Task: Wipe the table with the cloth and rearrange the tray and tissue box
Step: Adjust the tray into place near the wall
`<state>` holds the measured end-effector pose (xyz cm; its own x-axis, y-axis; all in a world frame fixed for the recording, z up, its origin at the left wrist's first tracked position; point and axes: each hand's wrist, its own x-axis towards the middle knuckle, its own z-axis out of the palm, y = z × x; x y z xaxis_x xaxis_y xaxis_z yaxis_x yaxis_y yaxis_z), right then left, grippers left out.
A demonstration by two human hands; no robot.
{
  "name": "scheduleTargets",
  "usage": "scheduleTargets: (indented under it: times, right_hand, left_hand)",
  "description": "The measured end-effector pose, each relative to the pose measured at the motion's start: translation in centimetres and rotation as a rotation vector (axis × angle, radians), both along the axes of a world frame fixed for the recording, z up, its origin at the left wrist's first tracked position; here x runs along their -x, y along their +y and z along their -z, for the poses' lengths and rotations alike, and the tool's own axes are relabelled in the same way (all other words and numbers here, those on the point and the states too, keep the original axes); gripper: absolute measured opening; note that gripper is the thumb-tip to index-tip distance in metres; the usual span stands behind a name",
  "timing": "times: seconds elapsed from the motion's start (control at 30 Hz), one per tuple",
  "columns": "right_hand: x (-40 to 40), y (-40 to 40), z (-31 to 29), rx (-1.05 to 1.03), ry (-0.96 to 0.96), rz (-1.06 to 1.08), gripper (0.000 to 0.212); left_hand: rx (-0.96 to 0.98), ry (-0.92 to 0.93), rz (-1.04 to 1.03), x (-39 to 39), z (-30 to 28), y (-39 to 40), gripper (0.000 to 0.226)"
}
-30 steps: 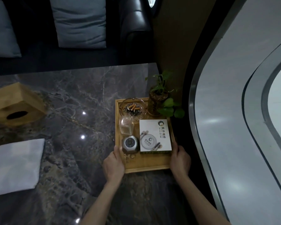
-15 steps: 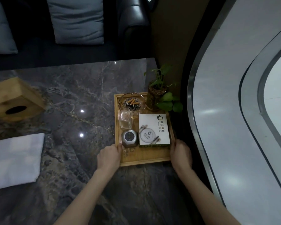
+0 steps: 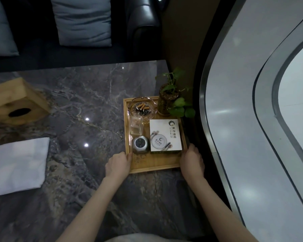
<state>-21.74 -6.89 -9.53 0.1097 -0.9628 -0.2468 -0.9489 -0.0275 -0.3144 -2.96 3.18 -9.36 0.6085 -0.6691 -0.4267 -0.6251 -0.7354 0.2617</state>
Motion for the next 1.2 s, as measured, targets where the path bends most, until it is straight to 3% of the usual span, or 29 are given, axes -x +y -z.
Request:
scheduleTargets:
  times: [0.13, 0.23, 0.37, 0.57, 0.87, 1.2]
  right_hand:
    - [0.8, 3.5, -0.1, 0.117, -0.100, -0.061, 0.041]
    - [1.4, 6.2, 0.6, 0.132, -0.131, -0.191, 0.050]
    - [2.2, 8.1, 2.1, 0.074, -0.072, -0.333, 0.067]
    - [3.1, 8.2, 3.5, 0.053, 0.014, -0.368, 0.065]
    - [2.8, 6.9, 3.5, 0.032, -0.041, -0.377, 0.077]
    - [2.4, 4.4, 3.2, 0.025, -0.041, -0.384, 0.079]
  left_hand:
    - [0.242, 0.022, -0.142, 1.8, -0.4, 2.3, 0.025]
    - [0.385, -0.008, 0.015, 3.4, 0.8, 4.5, 0.051]
    - [0.264, -0.058, 0.169, 3.8, 2.6, 5.9, 0.080]
    - [0.201, 0.008, 0.163, 3.7, 3.3, 5.8, 0.087]
    - [0.228, 0.014, 0.160, 3.6, 3.4, 4.7, 0.084]
    - [0.277, 0.055, 0.120, 3.5, 3.1, 2.4, 0.062]
